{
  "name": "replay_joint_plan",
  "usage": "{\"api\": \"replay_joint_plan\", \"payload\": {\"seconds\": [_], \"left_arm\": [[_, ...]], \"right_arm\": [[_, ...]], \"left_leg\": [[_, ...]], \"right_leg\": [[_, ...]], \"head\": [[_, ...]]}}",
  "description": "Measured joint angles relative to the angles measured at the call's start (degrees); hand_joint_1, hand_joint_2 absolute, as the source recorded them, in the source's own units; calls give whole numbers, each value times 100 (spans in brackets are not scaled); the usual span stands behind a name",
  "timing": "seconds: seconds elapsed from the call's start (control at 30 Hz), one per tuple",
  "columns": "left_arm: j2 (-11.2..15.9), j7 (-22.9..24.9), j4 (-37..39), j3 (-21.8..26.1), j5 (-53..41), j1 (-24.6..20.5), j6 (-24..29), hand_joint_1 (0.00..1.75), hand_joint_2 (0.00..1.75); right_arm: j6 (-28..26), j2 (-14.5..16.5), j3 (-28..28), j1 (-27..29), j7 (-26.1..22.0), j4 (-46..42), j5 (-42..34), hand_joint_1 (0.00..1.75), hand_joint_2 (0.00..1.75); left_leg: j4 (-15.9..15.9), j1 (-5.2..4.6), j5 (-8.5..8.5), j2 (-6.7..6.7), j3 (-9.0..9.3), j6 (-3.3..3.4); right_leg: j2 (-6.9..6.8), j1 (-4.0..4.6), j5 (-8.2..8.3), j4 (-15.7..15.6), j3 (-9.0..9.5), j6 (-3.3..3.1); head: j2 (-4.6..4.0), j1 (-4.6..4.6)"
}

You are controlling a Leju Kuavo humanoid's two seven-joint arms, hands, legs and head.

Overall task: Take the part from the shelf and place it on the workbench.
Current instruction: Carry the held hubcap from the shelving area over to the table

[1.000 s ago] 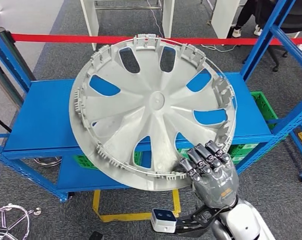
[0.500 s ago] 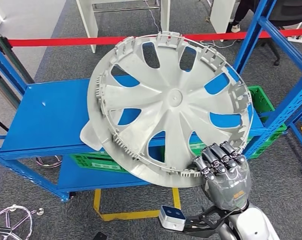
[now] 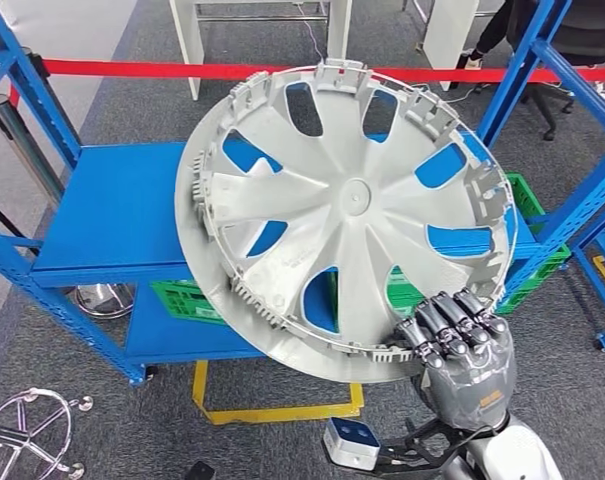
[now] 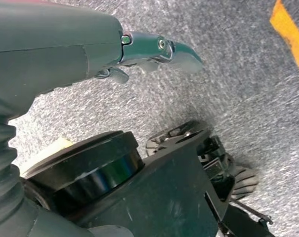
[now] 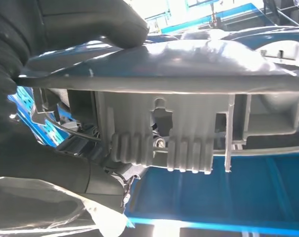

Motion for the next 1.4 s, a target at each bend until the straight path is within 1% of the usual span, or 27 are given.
{"api": "replay_joint_plan", "payload": {"seconds": [0.07,0.1,0.13,0.17,0.23,0.27,0.33,0.4,0.43,0.5,0.57,0.6,0.63,0.7,0.77,0.8,0.83,0.9,0.93,0.97,1.07,1.1,1.17,1.23,1.3,1.33,1.4], "left_arm": [[1,0,-5,0,-1,4,0,0,175],[1,0,-5,0,-1,5,0,0,175],[2,0,-5,0,-1,6,0,0,175],[2,0,-5,0,-1,6,0,0,175],[-2,0,-5,1,-2,7,0,0,175],[-4,0,-5,1,-4,7,0,0,175],[-4,2,-5,2,-25,5,-5,0,175],[32,10,-6,1,-73,5,-54,0,175],[58,14,-7,1,-97,4,-89,0,175],[112,20,-8,0,-127,0,-155,0,175],[149,20,-8,0,-151,-4,-218,0,175],[167,21,-8,-1,-169,-7,-251,0,175],[183,26,-8,-4,-191,-8,-279,0,175],[205,39,-8,-14,-222,-8,-307,0,175],[217,45,-8,-35,-233,-13,-310,0,175],[221,46,-8,-45,-234,-15,-310,0,175],[225,46,-8,-55,-235,-15,-310,0,175],[231,46,-8,-68,-237,-4,-311,0,175],[233,50,-8,-78,-242,-3,-313,0,175],[234,58,-8,-87,-258,-7,-317,0,175],[237,106,-8,-114,-343,-28,-341,0,175],[237,134,-8,-131,-379,-35,-351,0,175],[231,218,-9,-187,-477,-55,-366,0,175],[213,304,-16,-250,-585,-83,-370,0,175],[193,367,-28,-302,-669,-114,-372,0,175],[187,395,-33,-328,-697,-128,-368,0,175],[191,448,-37,-369,-725,-147,-350,0,175]], "right_arm": [[0,-1,-16,19,-11,-22,0,175,175],[0,-1,-31,34,-20,-25,0,175,175],[0,-1,-54,54,-34,-29,0,175,175],[0,-1,-83,77,-53,-33,0,175,175],[0,1,-151,125,-128,-56,0,175,175],[0,6,-188,149,-179,-75,0,175,175],[0,29,-274,212,-306,-115,0,175,175],[0,82,-385,275,-486,-132,0,175,175],[0,121,-439,293,-577,-134,0,175,175],[0,210,-549,314,-753,-135,0,175,175],[0,322,-696,335,-976,-135,0,175,175],[0,395,-794,347,-1094,-135,0,175,175],[0,466,-893,361,-1185,-135,0,175,175],[0,581,-1050,390,-1272,-136,0,175,175],[0,656,-1149,415,-1298,-149,0,175,175],[0,685,-1186,424,-1303,-158,0,175,175],[0,710,-1217,429,-1307,-169,0,175,175],[0,739,-1264,435,-1313,-181,0,175,175],[0,750,-1285,441,-1320,-186,0,175,175],[0,758,-1304,452,-1336,-197,0,175,175],[0,794,-1379,520,-1418,-246,0,175,175],[0,817,-1419,565,-1442,-276,0,175,175],[0,877,-1509,716,-1485,-377,0,175,175],[0,930,-1586,906,-1516,-512,0,175,175],[0,974,-1639,1068,-1529,-653,0,175,175],[0,997,-1660,1139,-1530,-717,0,175,175],[-1,1037,-1694,1256,-1523,-813,0,175,175]], "left_leg": [[8,-36,116,12,-155,39],[11,-56,170,16,-228,48],[15,-76,223,18,-299,54],[19,-93,274,17,-365,56],[32,-125,369,10,-466,43],[40,-136,415,9,-501,26],[43,-136,507,12,-543,-28],[49,-127,543,10,-577,-98],[119,-123,434,8,-611,-135],[555,-86,-75,6,-728,-215],[1269,-30,-570,9,-843,-292],[1531,-4,-636,10,-839,-323],[1615,20,-569,11,-762,-349],[1198,62,-253,12,-364,-385],[408,68,-191,4,143,-379],[140,59,-231,0,283,-350],[-9,40,-281,-5,341,-306],[-38,27,-210,10,249,-182],[-42,27,-151,22,191,-119],[-52,32,-83,34,123,-61],[-50,11,115,45,-120,25],[-43,-2,181,46,-210,32],[-27,-29,312,43,-390,33],[-15,-56,431,29,-519,11],[8,-80,541,24,-588,-36],[15,-85,600,31,-624,-66],[28,-83,687,39,-692,-130]], "right_leg": [[0,17,-420,732,-167,-3],[0,27,-454,933,-161,-14],[1,40,-376,939,-59,-38],[1,60,-224,723,153,-75],[-1,116,-23,-112,782,-179],[-4,139,-22,-521,1056,-218],[-4,176,-91,-933,1285,-263],[-13,168,-14,-983,1197,-317],[-25,152,43,-998,1142,-359],[-51,121,169,-1016,1038,-421],[-56,117,295,-998,911,-427],[-60,115,357,-977,825,-419],[-64,110,409,-945,733,-404],[-68,92,481,-859,556,-365],[-67,89,537,-756,407,-301],[-67,92,575,-722,356,-262],[-68,93,622,-707,318,-219],[-59,77,696,-711,269,-136],[-47,68,622,-666,220,-103],[-33,63,438,-527,151,-81],[-11,64,-407,409,-53,-58],[-10,65,-501,681,-53,-57],[-10,67,-265,757,162,-81],[-11,87,2,170,708,-144],[-13,117,-68,-654,1305,-204],[-12,134,-142,-913,1468,-220],[-21,134,-136,-1050,1430,-255]], "head": [[0,10],[0,11],[0,11],[0,10],[0,10],[0,7],[0,6],[0,11],[0,9],[0,-6],[0,-22],[0,-19],[0,-21],[0,-20],[0,-20],[0,-19],[0,-17],[0,-15],[0,-10],[0,-1],[0,31],[0,34],[0,35],[0,34],[0,42],[0,45],[0,51]]}}
